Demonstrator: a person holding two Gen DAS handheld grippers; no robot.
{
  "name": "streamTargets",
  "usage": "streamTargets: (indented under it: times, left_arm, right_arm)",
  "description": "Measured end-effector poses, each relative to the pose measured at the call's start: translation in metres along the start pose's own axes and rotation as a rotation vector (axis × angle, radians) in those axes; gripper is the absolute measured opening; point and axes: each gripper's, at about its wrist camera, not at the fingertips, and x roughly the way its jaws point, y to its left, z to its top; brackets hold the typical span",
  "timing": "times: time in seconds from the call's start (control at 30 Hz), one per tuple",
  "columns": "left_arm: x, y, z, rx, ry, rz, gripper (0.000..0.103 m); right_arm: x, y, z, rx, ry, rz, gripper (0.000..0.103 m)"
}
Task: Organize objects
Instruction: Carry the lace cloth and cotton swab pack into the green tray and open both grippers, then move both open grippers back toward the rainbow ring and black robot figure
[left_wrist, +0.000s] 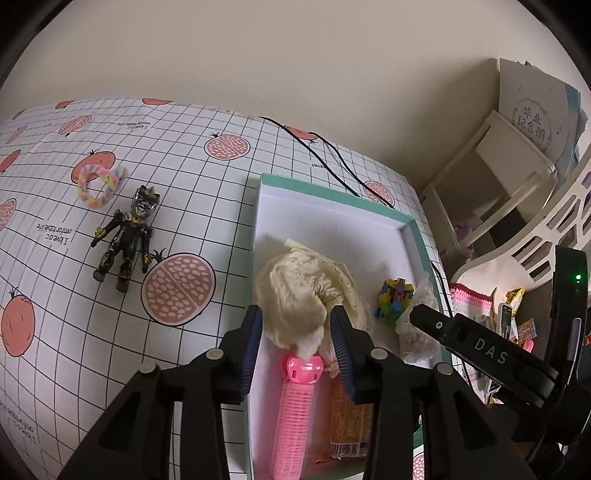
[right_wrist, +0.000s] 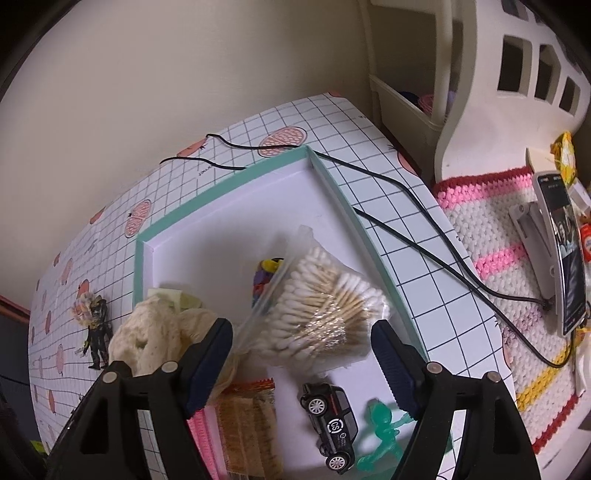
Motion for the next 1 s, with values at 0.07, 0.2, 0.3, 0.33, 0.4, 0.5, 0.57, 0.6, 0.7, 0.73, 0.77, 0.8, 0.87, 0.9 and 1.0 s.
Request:
streamTargets:
  times: [0.07, 0.2, 0.3, 0.33, 0.4, 0.5, 0.57, 0.6, 0.7, 0.73, 0.77, 0.8, 0.87, 0.9, 1.0]
  left_arm:
    - [-0.002, 0.002, 0.001, -0.006, -0.005, 0.004, 0.046]
    - [-0.004, 0.007, 0.003, -0.015, -0.009, 0.017, 0.053]
    - [-0.006, 0.013, 0.005, -0.026, -0.020, 0.047, 0.064]
    - [-0.007, 0.016, 0.005, -0.028, -0.025, 0.054, 0.065]
    - [-0.009, 0.022, 0.006, -0.036, -0.034, 0.070, 0.067]
    - [-0.011, 0.031, 0.007, -0.050, -0.041, 0.096, 0.073]
    - [-0.011, 0.035, 0.008, -0.055, -0.039, 0.110, 0.075]
    - [-0.011, 0.037, 0.008, -0.059, -0.038, 0.120, 0.076]
    - [-0.011, 0.041, 0.007, -0.064, -0.037, 0.137, 0.080]
    - [-0.011, 0.042, 0.007, -0.063, -0.036, 0.141, 0.081]
    - [-0.011, 0.043, 0.007, -0.062, -0.036, 0.145, 0.081]
    - [-0.011, 0.044, 0.007, -0.060, -0.035, 0.151, 0.081]
    - [-0.011, 0.046, 0.007, -0.058, -0.035, 0.161, 0.083]
    - [-0.011, 0.047, 0.007, -0.057, -0.036, 0.167, 0.088]
    - [-0.013, 0.050, 0.007, -0.061, -0.049, 0.191, 0.091]
  right_arm:
    - [-0.001, 0.003, -0.001, -0.009, -0.003, -0.002, 0.083]
    - [-0.001, 0.006, -0.002, -0.024, -0.005, -0.003, 0.086]
    - [-0.001, 0.009, -0.002, -0.033, -0.008, -0.008, 0.087]
    - [-0.002, 0.010, -0.003, -0.034, -0.010, -0.010, 0.089]
    - [-0.002, 0.011, -0.003, -0.036, -0.014, -0.012, 0.098]
    - [-0.003, 0.015, -0.003, -0.050, -0.018, -0.010, 0.101]
    - [-0.003, 0.018, -0.004, -0.062, -0.019, -0.013, 0.102]
    - [-0.003, 0.019, -0.005, -0.066, -0.019, -0.014, 0.102]
    - [-0.002, 0.021, -0.005, -0.071, -0.016, -0.018, 0.103]
    - [-0.001, 0.022, -0.005, -0.070, -0.015, -0.020, 0.103]
    - [-0.001, 0.022, -0.006, -0.072, -0.014, -0.021, 0.103]
    - [-0.001, 0.023, -0.006, -0.073, -0.014, -0.022, 0.103]
    - [-0.001, 0.025, -0.007, -0.081, -0.015, -0.022, 0.103]
    - [-0.001, 0.026, -0.007, -0.083, -0.015, -0.023, 0.103]
    - [-0.002, 0.028, -0.008, -0.086, -0.016, -0.024, 0.103]
